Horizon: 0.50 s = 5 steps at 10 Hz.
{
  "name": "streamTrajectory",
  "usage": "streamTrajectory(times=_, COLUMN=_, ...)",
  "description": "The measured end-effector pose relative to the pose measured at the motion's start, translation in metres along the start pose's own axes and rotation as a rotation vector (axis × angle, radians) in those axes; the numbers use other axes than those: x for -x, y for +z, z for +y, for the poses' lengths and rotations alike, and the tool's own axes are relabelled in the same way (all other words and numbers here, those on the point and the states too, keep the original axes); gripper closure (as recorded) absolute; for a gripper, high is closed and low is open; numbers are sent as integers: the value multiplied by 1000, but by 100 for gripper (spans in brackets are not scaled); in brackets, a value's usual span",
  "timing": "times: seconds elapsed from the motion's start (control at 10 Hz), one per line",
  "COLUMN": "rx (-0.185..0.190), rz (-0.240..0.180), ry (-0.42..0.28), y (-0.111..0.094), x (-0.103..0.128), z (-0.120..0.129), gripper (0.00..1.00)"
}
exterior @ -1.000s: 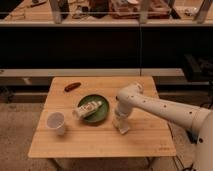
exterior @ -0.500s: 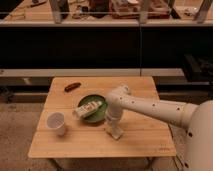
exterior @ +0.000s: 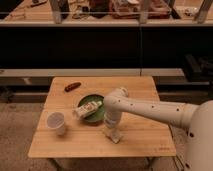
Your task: Wipe the white sponge on the table
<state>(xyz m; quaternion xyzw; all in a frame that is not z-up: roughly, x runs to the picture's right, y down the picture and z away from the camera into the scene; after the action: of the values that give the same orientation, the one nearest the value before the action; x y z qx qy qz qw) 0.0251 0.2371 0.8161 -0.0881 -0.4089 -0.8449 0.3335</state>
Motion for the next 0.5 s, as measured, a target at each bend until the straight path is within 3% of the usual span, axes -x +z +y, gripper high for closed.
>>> streamTrajectory(times=0.5, rx=-9, rz=-11, ry=20, y=1, x=49, z=-26, gripper=100)
